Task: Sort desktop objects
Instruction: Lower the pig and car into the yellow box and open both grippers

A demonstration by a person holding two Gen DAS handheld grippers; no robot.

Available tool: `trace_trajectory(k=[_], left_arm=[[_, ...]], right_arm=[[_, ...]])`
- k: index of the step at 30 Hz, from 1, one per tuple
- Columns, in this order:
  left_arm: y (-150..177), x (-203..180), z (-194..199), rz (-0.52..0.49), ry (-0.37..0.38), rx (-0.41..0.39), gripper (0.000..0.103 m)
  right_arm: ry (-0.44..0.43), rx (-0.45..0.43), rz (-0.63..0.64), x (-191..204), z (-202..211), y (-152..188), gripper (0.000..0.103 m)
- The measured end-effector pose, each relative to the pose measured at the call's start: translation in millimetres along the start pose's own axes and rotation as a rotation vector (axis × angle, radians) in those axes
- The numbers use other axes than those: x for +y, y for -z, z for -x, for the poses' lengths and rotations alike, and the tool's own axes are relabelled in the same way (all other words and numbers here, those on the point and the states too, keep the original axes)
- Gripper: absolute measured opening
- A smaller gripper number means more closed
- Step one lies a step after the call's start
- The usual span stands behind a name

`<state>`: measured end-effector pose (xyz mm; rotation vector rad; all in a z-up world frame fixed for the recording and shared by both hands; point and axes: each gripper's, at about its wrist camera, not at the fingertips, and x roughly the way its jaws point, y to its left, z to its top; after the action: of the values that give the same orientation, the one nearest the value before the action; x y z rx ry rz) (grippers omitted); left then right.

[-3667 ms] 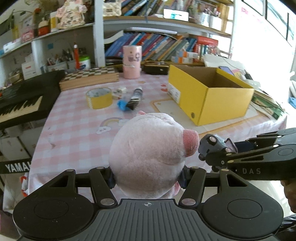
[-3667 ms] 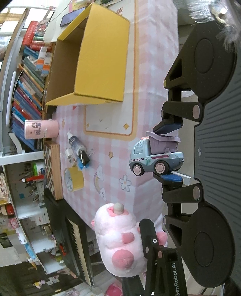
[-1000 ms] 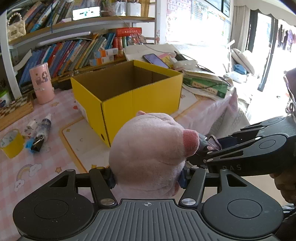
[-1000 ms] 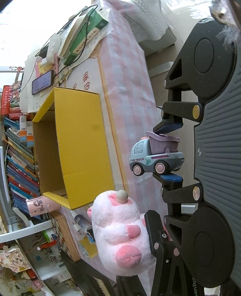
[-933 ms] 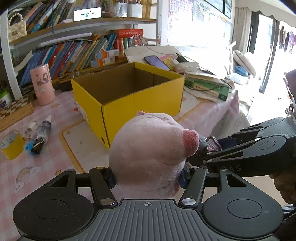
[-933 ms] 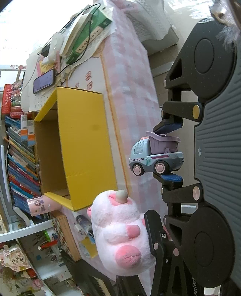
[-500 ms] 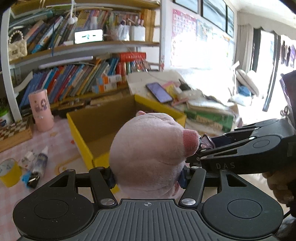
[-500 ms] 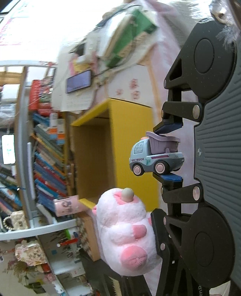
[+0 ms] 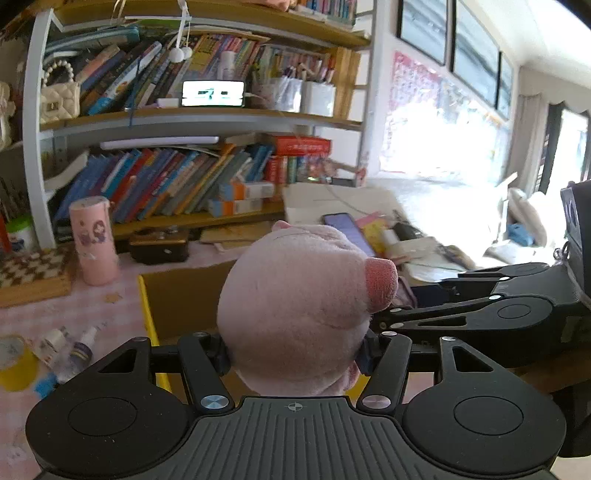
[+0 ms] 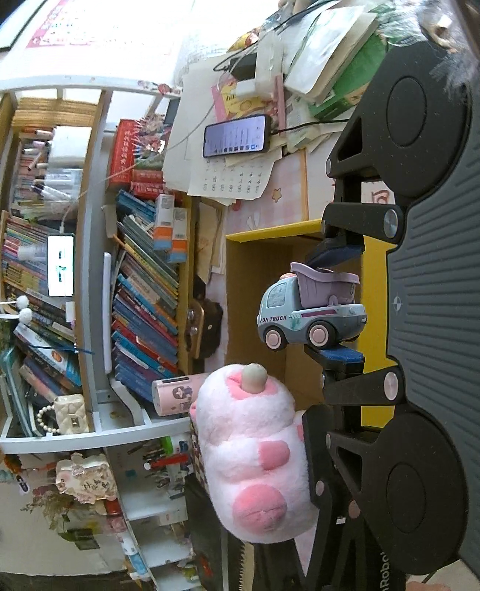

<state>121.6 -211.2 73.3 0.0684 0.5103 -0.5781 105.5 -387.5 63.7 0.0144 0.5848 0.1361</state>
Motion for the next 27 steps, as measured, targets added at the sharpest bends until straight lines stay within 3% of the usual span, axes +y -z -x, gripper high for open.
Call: trace_trajectory(k=[10,18,27], left_arm=[[-16.9,8.7,-51.5,-0.016,-0.124,0.075,0.060],[-9.1,27.7,-110.5,0.037,-0.185,0.234,0.060],[-2.1,34.8,-141.5,0.026,-0.221,0.361,0.061]], right_arm=[[-0.017,0.058,0.156,-20.0,-58.1,-25.4,0.041],[-0.039,0.177,0.345,-14.9,-116.9,-28.7,0.041],[-0.095,0.318,0.622,-1.9,-172.3,-31.8,0.041]])
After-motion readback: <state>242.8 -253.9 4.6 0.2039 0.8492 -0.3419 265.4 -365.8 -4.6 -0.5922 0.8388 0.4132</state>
